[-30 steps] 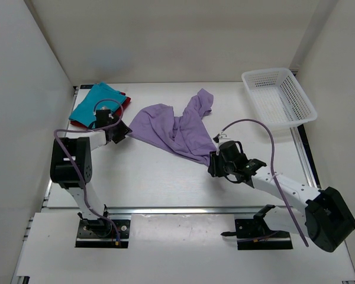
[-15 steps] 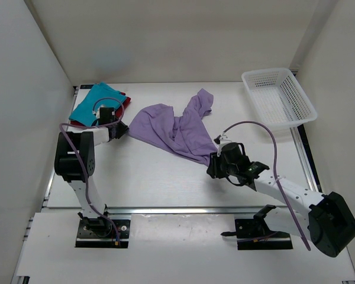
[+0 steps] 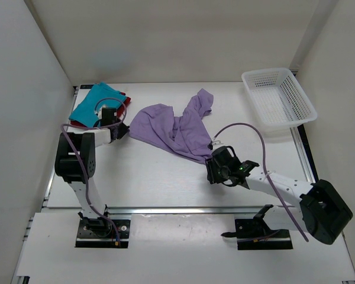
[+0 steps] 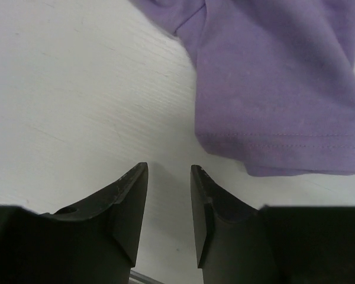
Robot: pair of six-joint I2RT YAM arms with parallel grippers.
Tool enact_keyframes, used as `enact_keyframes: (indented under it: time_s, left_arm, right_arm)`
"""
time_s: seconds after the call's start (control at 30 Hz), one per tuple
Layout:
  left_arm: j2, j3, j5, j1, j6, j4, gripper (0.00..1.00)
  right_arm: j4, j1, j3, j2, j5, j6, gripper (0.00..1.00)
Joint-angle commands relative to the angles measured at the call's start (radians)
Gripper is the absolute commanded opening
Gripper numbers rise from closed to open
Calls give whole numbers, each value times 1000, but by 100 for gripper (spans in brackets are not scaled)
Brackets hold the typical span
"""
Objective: Fold and stack the t-shirts
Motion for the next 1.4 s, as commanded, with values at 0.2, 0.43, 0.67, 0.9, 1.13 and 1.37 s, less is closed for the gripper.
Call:
enact_keyframes:
  time_s: [0.2, 0.43, 0.67, 0.9, 1.13, 1.37]
  left_arm:
    - [-105, -24, 7, -60, 38, 50, 0]
    - [-85, -44, 43, -68, 45, 74, 0]
    - [-79, -53, 50, -53, 32, 91, 0]
    - [-77, -45, 38, -62, 42, 76, 0]
    - [-76, -50, 35, -68, 47, 74, 0]
    - [-143, 7, 30, -149, 104, -1, 0]
  right_arm:
    - [-47, 72, 100, 72, 223, -4, 34]
    - [-41, 60, 112, 112, 269, -7, 34]
    - [-12, 14, 118, 192, 262, -24, 33]
    - [51, -22, 110, 222, 191, -37, 26]
    - [48, -46, 98, 189, 179, -25, 2]
    - [-15, -84, 149, -81, 90, 25, 0]
